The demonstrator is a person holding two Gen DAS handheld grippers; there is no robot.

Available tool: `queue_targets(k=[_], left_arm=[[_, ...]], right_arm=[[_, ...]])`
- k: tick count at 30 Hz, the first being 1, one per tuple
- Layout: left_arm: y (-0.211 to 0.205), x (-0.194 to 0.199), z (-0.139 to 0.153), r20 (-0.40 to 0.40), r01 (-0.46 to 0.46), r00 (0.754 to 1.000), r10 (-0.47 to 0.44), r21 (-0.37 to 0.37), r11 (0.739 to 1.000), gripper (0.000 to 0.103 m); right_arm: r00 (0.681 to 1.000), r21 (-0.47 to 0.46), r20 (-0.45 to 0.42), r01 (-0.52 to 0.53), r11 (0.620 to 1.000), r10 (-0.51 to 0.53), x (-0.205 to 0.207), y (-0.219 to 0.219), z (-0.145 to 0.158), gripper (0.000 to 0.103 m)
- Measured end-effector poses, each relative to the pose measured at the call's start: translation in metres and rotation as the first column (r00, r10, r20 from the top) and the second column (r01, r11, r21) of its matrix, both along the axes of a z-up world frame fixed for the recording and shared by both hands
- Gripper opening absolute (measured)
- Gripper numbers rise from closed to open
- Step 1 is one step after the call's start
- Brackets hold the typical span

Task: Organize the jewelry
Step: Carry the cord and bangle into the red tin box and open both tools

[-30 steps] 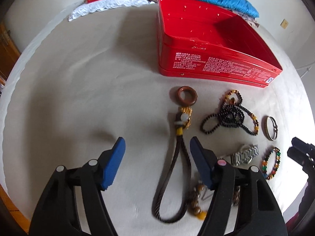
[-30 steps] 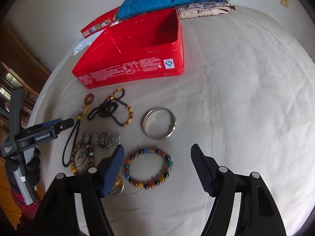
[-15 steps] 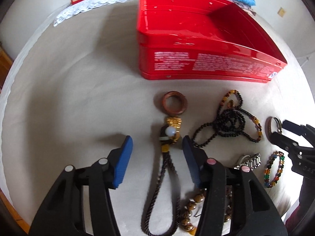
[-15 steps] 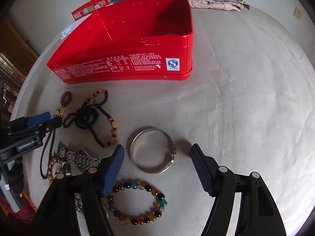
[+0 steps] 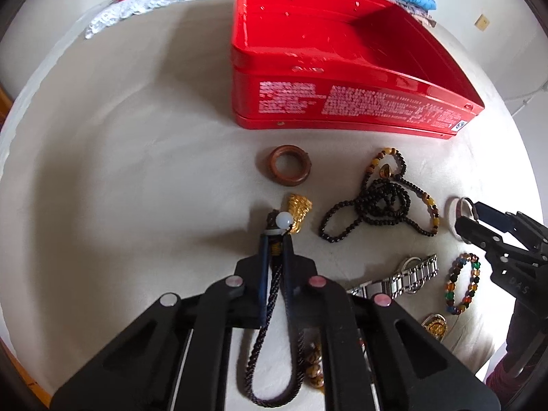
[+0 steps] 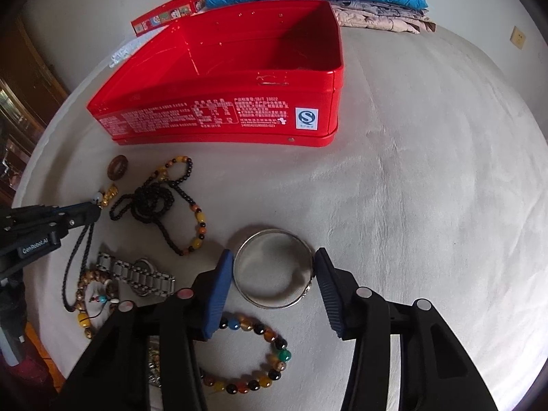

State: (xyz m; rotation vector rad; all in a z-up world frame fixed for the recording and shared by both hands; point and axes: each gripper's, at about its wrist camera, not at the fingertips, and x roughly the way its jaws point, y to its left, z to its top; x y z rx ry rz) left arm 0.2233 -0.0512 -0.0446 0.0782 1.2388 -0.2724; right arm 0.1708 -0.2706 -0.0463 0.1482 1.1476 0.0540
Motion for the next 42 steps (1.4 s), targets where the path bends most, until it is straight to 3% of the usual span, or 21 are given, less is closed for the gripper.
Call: queue_targets(k=[10,15,26,30,33,39,42], left_arm=[[0.026,-0.034,0.061,0.147,-0.008,0.989,0.021,-0.09,0.996,0.005],[0.016,-0.024,0.098,0.227,0.014,0.974,0.022,-0.152,0.988,0.005],[-0.029,0.048,0.17,0.44,0.028,0.893,0.094,-0.263,0.964,0.005],[-0.048,0.09,0.161,0.433,0.027,0.895,0.107,-0.293,0.956,0.005],[-0.059,0.118,0.137,0.399,0.027,0.912,0.093,-0.285,0.958,0.005],[-0.069,0.152,0.082,0.32,0.034,0.946,0.052,-0.259,0.965,0.005],[-0.074,0.158,0.063,0.288,0.04,0.957,0.021,-0.204,0.978,0.005]], right_arm=[[0.993,0.063,0.115,0.0,0.998,-0.007,-0.017,-0.008,0.045,0.049],[0.984,0.099,0.18,-0.005,0.995,-0.013,0.01,-0.001,0.07,0.049],[0.967,0.112,0.253,-0.009,0.994,-0.02,0.089,-0.004,0.098,0.049],[0.968,0.106,0.25,0.0,0.994,-0.026,0.125,-0.007,0.092,0.049],[0.972,0.098,0.231,0.016,0.995,-0.038,0.152,-0.008,0.079,0.049],[0.988,0.06,0.154,0.007,0.998,-0.016,0.18,-0.007,0.041,0.049],[0.992,0.022,0.129,0.0,1.0,-0.003,0.183,-0.001,0.03,0.049]])
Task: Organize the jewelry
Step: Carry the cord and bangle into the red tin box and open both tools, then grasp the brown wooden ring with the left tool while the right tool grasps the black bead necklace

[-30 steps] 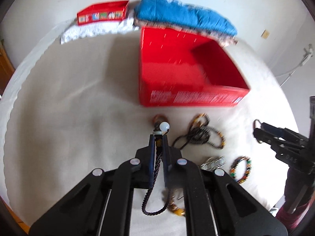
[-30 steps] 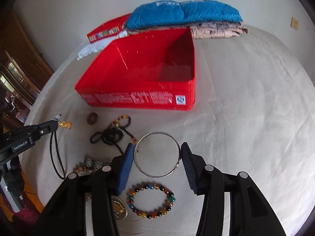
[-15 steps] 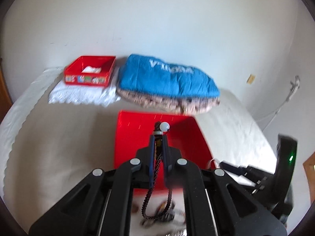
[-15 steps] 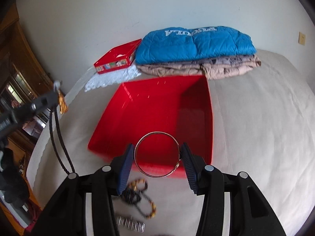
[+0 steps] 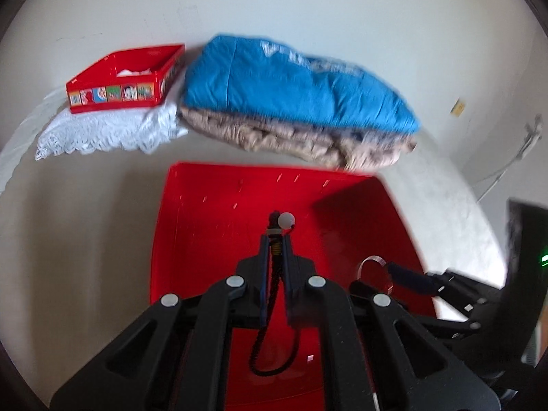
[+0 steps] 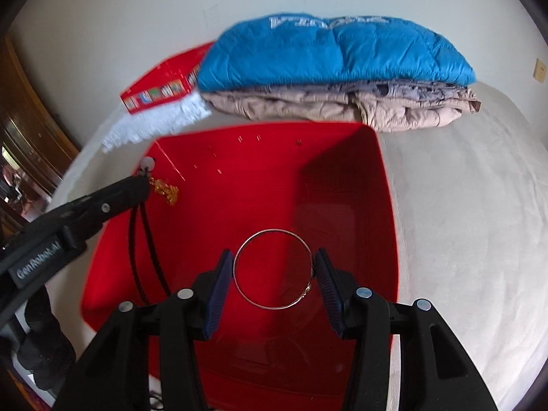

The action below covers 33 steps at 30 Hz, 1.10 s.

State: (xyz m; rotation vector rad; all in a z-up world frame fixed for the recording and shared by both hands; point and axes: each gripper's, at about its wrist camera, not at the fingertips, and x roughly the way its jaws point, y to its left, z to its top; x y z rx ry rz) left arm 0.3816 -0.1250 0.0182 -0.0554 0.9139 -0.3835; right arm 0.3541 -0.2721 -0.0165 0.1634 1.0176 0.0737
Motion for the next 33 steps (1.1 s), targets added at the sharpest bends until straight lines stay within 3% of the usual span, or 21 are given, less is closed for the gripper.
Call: queue_targets(k=[6,9,11,17,21,25,29,33], left_arm=[[0.005,0.01,-0.022,-0.068,-0.026,0.997,0.03,0.062,0.998,0.007],[0.009,0.008,-0.02,-0.063,-0.031,0.997,0.035,0.063,0.998,0.011],[0.01,0.004,-0.015,-0.058,-0.033,0.998,0.036,0.056,0.998,0.024],[0.012,-0.011,0.0,-0.041,-0.026,0.999,0.029,0.061,0.998,0.024],[0.021,-0.033,0.012,-0.028,-0.041,0.999,0.044,0.082,0.996,0.034],[0.035,-0.061,0.016,-0.018,-0.049,0.999,0.051,0.123,0.991,0.036],[0.057,-0.099,0.011,-0.039,-0.039,0.998,0.045,0.148,0.988,0.042],[0.076,-0.126,-0.001,-0.075,-0.046,0.996,0.056,0.125,0.991,0.043]], right_arm=[[1.0,-0.066,-0.016,-0.021,0.998,0.02,-0.002,0.013,-0.009,0.05],[1.0,-0.088,-0.005,-0.014,0.996,0.014,-0.004,0.014,-0.007,0.051],[1.0,-0.081,0.004,-0.005,0.997,0.005,-0.006,0.011,-0.004,0.051],[1.0,-0.041,0.027,0.015,0.999,-0.014,-0.013,0.001,0.007,0.052],[0.999,-0.006,0.051,0.016,1.0,-0.016,-0.026,-0.002,0.019,0.052],[0.997,0.006,0.074,0.013,1.0,-0.013,-0.05,-0.001,0.032,0.051],[0.997,0.053,0.075,-0.01,0.999,0.006,-0.08,0.003,0.041,0.051],[0.996,0.051,0.084,-0.041,0.998,0.037,-0.113,0.015,0.04,0.049]])
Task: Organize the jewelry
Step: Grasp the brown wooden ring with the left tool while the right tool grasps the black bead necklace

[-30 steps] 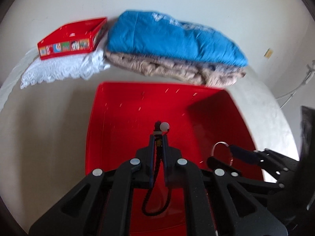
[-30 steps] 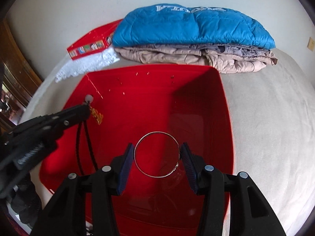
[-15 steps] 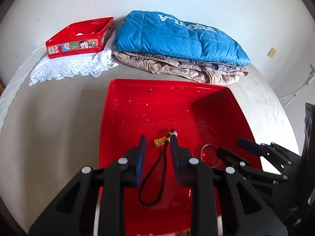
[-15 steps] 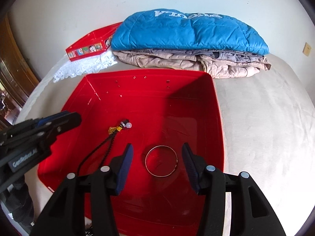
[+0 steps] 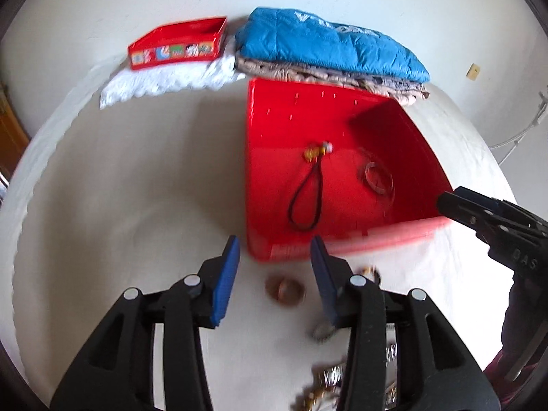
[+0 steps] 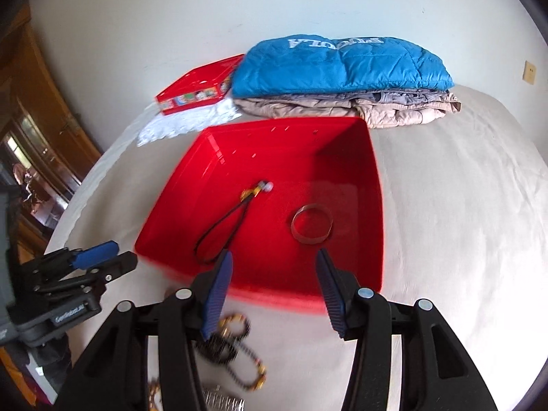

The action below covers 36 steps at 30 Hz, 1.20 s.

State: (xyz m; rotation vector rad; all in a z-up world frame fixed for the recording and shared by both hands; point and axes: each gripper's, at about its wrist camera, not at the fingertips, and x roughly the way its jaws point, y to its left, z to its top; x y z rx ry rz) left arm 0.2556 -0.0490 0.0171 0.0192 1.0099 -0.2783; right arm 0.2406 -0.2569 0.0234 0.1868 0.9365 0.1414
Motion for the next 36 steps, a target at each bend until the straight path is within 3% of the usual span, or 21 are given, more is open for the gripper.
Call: queue_targets(k=[7,12,16,20,24,27,29,36], left_arm=[[-0.001,-0.012,-0.043,-0.076,0.005,0.997,-0.007,-0.016,1.0,0.046],[-0.007,-0.005,-0.066,-0.096,-0.015,0.995,0.019,0.04,0.999,0.046],[-0.007,-0.003,-0.07,-0.107,-0.021,0.994,0.024,0.024,0.999,0.046],[-0.013,-0.004,-0.07,-0.101,-0.009,0.995,0.011,0.017,1.0,0.054],[-0.019,-0.001,-0.076,-0.106,-0.001,0.994,0.006,0.043,0.999,0.054],[-0.021,-0.001,-0.077,-0.095,0.0,0.995,0.006,0.063,0.998,0.05],[-0.021,-0.002,-0.077,-0.093,0.01,0.996,-0.004,0.064,0.998,0.03],[-0.017,-0.002,-0.076,-0.102,0.017,0.995,-0.014,0.033,0.999,0.029]], right_arm=[[0.994,0.057,-0.094,-0.045,0.997,0.05,-0.028,0.019,-0.039,0.043],[0.988,0.036,-0.15,-0.025,0.999,0.031,-0.028,0.02,-0.064,0.039],[0.988,0.046,-0.153,-0.02,0.999,0.027,-0.027,0.017,-0.066,0.039],[0.989,0.044,-0.145,-0.019,0.999,0.025,-0.029,0.015,-0.065,0.039],[0.988,0.044,-0.152,-0.028,0.999,0.035,-0.029,0.015,-0.067,0.039],[0.987,0.041,-0.154,-0.038,0.998,0.043,-0.028,0.018,-0.068,0.039],[0.987,0.041,-0.155,-0.039,0.998,0.045,-0.028,0.018,-0.069,0.039],[0.985,0.052,-0.166,-0.043,0.998,0.051,-0.027,0.022,-0.072,0.039]])
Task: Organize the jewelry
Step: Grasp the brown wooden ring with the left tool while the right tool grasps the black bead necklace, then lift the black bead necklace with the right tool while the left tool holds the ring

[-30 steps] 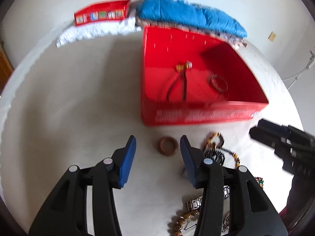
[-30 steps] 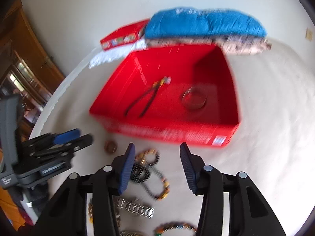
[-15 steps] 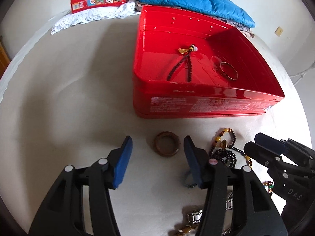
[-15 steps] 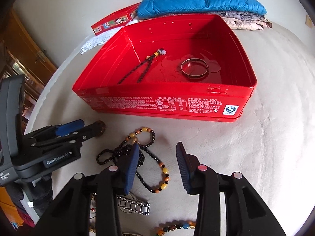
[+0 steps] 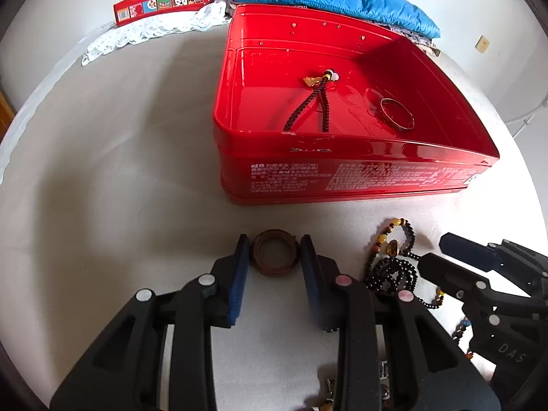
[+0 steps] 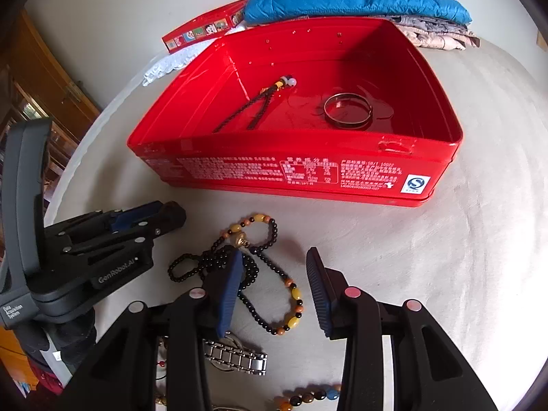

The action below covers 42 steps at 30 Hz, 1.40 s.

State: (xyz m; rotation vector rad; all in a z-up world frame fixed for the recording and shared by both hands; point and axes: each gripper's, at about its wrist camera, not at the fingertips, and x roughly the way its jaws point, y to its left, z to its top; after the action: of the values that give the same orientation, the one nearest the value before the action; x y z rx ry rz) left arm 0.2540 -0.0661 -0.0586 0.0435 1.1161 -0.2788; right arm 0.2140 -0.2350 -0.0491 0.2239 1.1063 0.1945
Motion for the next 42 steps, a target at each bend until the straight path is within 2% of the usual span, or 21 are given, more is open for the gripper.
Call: queue_targets(k=[2,4,7,10,15,17,25,29,32,35,38,42], left_arm=[[0.003,-0.002,0.002,-0.007,0.001,1.0,-0.001,-0.02,1.0,0.029],[0.006,-0.005,0.007,0.002,-0.001,1.0,0.001,-0.028,1.0,0.029],[0.013,-0.009,0.014,0.02,-0.018,1.0,0.018,-0.018,1.0,0.029],[0.022,-0.011,0.02,0.043,-0.046,0.998,0.046,0.006,0.999,0.029],[0.04,-0.01,0.022,0.047,-0.087,0.995,0.086,0.004,0.996,0.029],[0.044,-0.01,0.022,0.046,-0.096,0.994,0.096,-0.001,0.995,0.029],[0.044,-0.013,0.024,0.045,-0.088,0.995,0.089,-0.018,0.996,0.029],[0.045,-0.012,0.025,0.049,-0.09,0.995,0.091,-0.021,0.996,0.029],[0.046,-0.012,0.025,0.049,-0.087,0.995,0.088,-0.025,0.996,0.029],[0.045,-0.012,0.025,0.048,-0.083,0.995,0.085,-0.024,0.996,0.029],[0.044,-0.012,0.024,0.045,-0.08,0.996,0.081,-0.022,0.997,0.029],[0.043,-0.011,0.022,0.04,-0.076,0.996,0.076,-0.02,0.997,0.029]], right_arm=[[1.0,0.016,-0.005,-0.003,1.0,0.003,0.0,0.0,0.0,0.042],[1.0,0.031,-0.008,-0.009,0.999,0.009,-0.001,0.0,0.001,0.052],[1.0,0.015,0.004,-0.019,1.0,0.019,-0.003,0.005,0.003,0.056],[1.0,0.007,-0.003,-0.027,1.0,0.027,-0.002,0.012,0.002,0.065],[0.998,-0.027,-0.039,-0.056,0.998,0.055,0.003,0.03,-0.005,0.069],[0.997,-0.044,-0.046,-0.061,0.997,0.059,0.005,0.037,-0.008,0.075],[0.996,-0.142,-0.036,-0.085,0.986,0.081,0.014,0.063,-0.013,0.077],[0.996,-0.209,-0.006,-0.084,0.974,0.085,0.015,0.068,-0.015,0.061],[0.997,-0.213,0.011,-0.069,0.975,0.073,0.016,0.063,-0.013,0.037],[0.997,-0.203,0.021,-0.064,0.977,0.069,0.014,0.056,-0.011,0.021],[0.998,-0.154,0.014,-0.058,0.986,0.061,0.013,0.045,-0.009,0.012],[1.0,-0.07,0.006,-0.022,0.997,0.023,0.011,0.023,-0.005,0.01]])
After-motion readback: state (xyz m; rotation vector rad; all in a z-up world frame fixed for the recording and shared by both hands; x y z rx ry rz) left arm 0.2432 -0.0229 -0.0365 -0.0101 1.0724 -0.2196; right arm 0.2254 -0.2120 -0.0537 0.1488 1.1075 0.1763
